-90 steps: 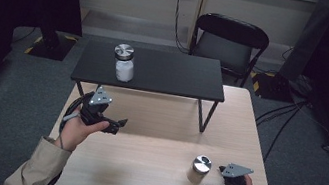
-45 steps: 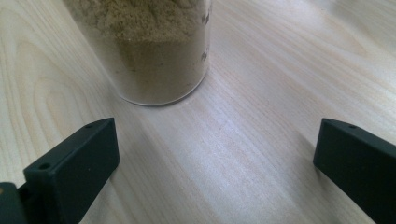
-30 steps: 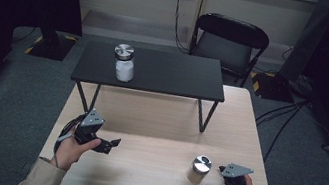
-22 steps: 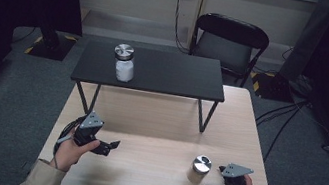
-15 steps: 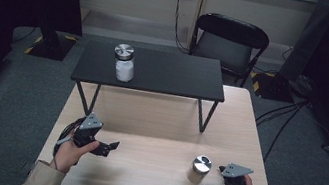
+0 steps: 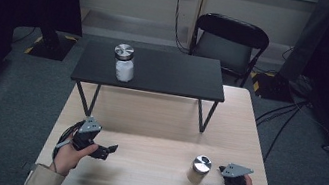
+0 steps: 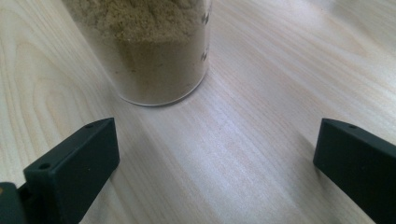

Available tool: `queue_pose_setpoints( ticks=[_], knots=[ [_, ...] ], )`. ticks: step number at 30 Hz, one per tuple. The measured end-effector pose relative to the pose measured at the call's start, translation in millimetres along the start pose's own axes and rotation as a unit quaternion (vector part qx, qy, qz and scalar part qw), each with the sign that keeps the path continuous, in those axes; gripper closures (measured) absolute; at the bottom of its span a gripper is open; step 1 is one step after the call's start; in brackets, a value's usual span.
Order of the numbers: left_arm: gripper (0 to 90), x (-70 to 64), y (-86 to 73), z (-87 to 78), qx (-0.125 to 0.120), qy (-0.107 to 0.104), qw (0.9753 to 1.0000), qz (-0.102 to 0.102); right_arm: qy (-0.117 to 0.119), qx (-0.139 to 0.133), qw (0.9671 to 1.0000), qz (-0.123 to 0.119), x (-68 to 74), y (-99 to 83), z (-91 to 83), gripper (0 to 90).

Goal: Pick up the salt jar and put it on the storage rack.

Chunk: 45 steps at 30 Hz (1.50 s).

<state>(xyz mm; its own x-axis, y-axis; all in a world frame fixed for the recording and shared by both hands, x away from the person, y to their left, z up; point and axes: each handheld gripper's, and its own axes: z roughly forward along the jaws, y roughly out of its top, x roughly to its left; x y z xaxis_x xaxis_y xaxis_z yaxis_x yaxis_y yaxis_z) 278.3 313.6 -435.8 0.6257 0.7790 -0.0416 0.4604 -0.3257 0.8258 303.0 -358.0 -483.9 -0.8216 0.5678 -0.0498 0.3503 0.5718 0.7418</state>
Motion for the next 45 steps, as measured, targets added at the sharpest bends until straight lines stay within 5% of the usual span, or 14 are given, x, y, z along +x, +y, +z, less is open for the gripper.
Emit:
queue_pose_setpoints(
  ticks=[16,23,45],
  knots=[
    [1.3,-1.5,-18.8,5.5,0.007,0.010,0.9998,-0.016,0.000,0.000,1.0000,0.000,0.0,0.0,0.0,0.0],
    [1.8,-3.7,-25.6,14.2,0.037,0.015,0.9991,-0.009,0.000,0.000,1.0000,0.000,0.0,0.0,0.0,0.0],
    [2.3,-2.7,-32.0,19.0,0.069,0.013,0.9975,-0.008,0.000,0.000,1.0000,0.000,-0.1,0.0,0.0,0.0]
  ],
)
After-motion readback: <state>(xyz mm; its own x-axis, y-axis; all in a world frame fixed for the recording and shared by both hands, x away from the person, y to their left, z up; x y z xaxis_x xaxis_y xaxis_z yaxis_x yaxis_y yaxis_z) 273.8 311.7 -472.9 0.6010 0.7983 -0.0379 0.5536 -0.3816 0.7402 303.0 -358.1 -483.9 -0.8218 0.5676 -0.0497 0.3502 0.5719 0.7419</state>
